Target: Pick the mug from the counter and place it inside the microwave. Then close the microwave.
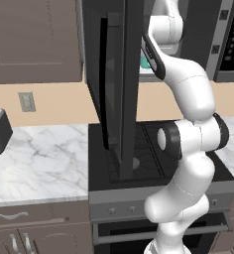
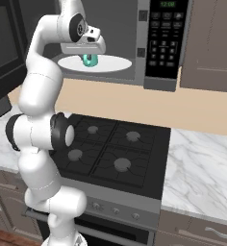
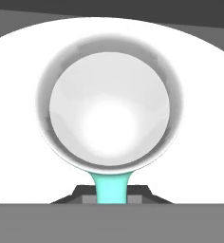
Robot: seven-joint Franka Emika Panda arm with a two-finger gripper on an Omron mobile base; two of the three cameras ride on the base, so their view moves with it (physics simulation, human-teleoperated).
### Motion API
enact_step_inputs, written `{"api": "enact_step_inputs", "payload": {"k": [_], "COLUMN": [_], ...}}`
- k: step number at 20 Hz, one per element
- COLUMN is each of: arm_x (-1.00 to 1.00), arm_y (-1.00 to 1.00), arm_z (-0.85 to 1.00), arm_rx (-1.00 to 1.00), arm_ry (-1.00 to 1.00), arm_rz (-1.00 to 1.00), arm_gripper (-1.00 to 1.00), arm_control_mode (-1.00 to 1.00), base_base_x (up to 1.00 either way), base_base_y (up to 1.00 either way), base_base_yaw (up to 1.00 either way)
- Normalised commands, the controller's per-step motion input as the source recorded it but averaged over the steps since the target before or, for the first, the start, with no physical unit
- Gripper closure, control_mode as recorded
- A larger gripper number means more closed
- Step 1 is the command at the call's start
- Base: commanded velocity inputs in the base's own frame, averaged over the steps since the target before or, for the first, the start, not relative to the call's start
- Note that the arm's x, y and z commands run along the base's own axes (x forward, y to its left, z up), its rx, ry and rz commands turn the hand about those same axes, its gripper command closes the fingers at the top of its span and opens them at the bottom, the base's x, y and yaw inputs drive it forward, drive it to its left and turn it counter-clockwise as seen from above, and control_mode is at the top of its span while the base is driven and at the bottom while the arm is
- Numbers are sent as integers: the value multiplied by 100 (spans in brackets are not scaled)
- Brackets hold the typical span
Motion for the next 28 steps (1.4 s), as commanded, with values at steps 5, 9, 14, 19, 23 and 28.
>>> {"api": "enact_step_inputs", "payload": {"k": [5, 9, 14, 19, 23, 28], "arm_x": [0, 0, 0, -19, -51, -63], "arm_y": [0, 0, 0, 0, 0, 0], "arm_z": [-6, 0, 0, 0, 0, 0], "arm_rx": [0, 0, 0, 0, 0, 0], "arm_ry": [0, 0, 0, 0, 0, -1], "arm_rz": [0, 0, 0, 0, 0, 0], "arm_gripper": [100, -100, -100, -100, -100, -100], "arm_control_mode": [-100, -100, -100, -100, -100, -100], "base_base_x": [0, 0, 0, 0, 0, 0], "base_base_y": [0, 0, 0, 0, 0, 0], "base_base_yaw": [0, 0, 0, 0, 0, 0]}}
